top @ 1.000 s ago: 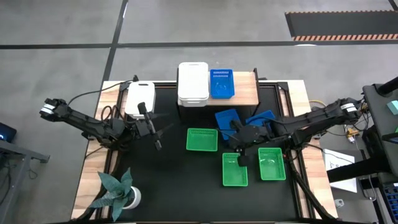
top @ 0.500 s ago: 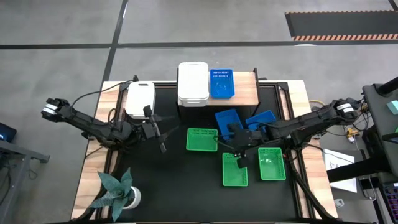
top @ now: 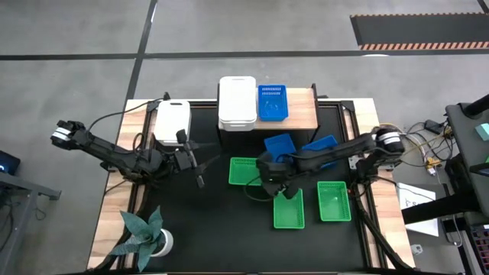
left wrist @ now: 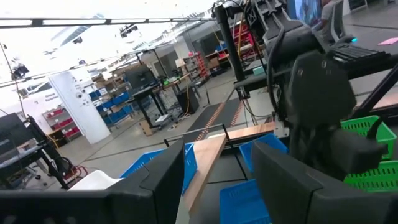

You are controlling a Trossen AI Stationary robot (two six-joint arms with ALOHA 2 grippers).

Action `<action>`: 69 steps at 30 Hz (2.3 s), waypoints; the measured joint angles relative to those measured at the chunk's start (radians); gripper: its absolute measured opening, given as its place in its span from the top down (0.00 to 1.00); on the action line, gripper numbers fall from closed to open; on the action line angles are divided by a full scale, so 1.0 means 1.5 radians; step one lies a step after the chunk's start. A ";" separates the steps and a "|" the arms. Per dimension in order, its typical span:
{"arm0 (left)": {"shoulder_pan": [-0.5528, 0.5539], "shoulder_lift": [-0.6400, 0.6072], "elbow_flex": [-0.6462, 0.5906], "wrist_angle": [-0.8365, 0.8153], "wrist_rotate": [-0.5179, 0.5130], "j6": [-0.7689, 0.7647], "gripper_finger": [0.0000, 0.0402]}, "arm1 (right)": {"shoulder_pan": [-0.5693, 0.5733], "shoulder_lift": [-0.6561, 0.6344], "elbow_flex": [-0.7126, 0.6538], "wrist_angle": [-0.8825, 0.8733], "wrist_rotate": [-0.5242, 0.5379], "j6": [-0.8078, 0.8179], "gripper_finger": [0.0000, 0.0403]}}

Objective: Stack baskets on shelf by color
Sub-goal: Put the left green bin on the shelf

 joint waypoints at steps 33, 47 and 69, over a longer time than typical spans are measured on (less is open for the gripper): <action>0.000 -0.002 -0.006 0.000 0.000 0.001 0.58 | -0.046 0.119 0.081 -0.044 -0.008 -0.132 0.97; 0.000 -0.003 -0.008 0.000 0.000 0.001 0.58 | 0.001 0.100 0.204 -0.201 -0.009 0.017 0.98; 0.000 -0.002 -0.008 0.000 0.000 0.001 0.58 | 0.034 -0.159 0.319 -0.334 0.159 0.338 0.98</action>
